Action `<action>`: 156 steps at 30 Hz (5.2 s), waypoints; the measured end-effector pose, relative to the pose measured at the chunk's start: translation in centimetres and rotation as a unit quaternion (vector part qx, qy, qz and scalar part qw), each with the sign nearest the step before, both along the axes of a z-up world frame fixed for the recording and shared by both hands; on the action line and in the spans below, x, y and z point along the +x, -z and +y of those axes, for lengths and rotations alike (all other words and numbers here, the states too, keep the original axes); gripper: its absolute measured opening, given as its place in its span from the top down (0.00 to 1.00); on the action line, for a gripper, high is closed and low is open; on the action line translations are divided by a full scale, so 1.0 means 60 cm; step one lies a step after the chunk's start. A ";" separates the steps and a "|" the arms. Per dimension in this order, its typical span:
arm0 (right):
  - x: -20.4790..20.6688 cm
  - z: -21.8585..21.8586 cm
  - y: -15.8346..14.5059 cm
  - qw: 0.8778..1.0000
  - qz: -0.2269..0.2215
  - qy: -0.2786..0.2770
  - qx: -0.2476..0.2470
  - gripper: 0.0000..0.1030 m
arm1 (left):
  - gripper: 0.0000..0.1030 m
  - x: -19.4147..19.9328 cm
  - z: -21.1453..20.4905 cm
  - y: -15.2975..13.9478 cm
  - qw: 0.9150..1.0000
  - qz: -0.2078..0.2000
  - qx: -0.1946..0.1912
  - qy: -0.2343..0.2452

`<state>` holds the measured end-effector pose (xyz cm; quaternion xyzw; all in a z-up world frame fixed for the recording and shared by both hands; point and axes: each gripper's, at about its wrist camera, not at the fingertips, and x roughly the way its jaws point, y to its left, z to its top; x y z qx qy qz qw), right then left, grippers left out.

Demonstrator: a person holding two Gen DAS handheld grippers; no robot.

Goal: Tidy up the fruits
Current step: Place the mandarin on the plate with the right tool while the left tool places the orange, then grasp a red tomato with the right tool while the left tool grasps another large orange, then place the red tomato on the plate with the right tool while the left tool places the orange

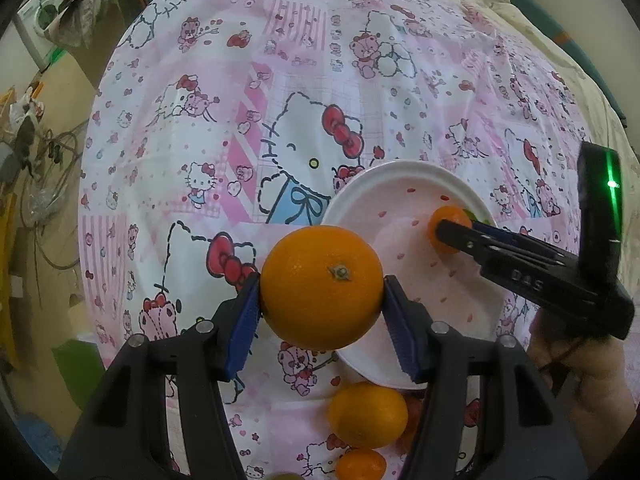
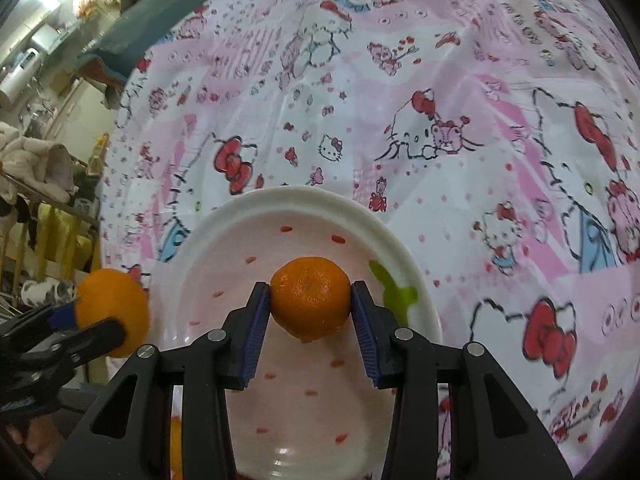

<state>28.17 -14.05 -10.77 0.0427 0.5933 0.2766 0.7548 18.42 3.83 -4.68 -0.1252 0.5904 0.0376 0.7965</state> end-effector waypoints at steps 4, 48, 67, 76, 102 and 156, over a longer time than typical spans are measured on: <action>0.007 0.001 0.006 1.000 0.003 0.002 0.000 0.56 | 0.46 0.004 0.001 0.005 1.000 0.004 -0.001 0.001; 0.004 -0.188 -0.105 0.986 -0.002 0.137 0.098 0.38 | 0.33 0.096 -0.097 0.071 0.999 -0.021 -0.017 0.046; -0.122 -0.188 -0.145 0.988 -0.025 0.119 0.096 0.38 | 0.24 -0.065 -0.067 -0.072 0.989 -0.121 0.052 0.060; -0.212 -0.177 -0.119 0.993 -0.001 0.095 0.071 0.38 | 0.25 -0.164 -0.020 -0.092 0.992 -0.120 0.022 0.011; -0.280 -0.142 0.038 0.976 0.180 0.096 0.072 0.66 | 0.25 -0.205 0.003 -0.061 0.994 -0.099 -0.032 -0.034; -0.237 -0.205 -0.091 0.983 0.040 0.133 0.123 0.70 | 0.46 -0.142 -0.101 0.093 0.998 0.050 -0.040 0.014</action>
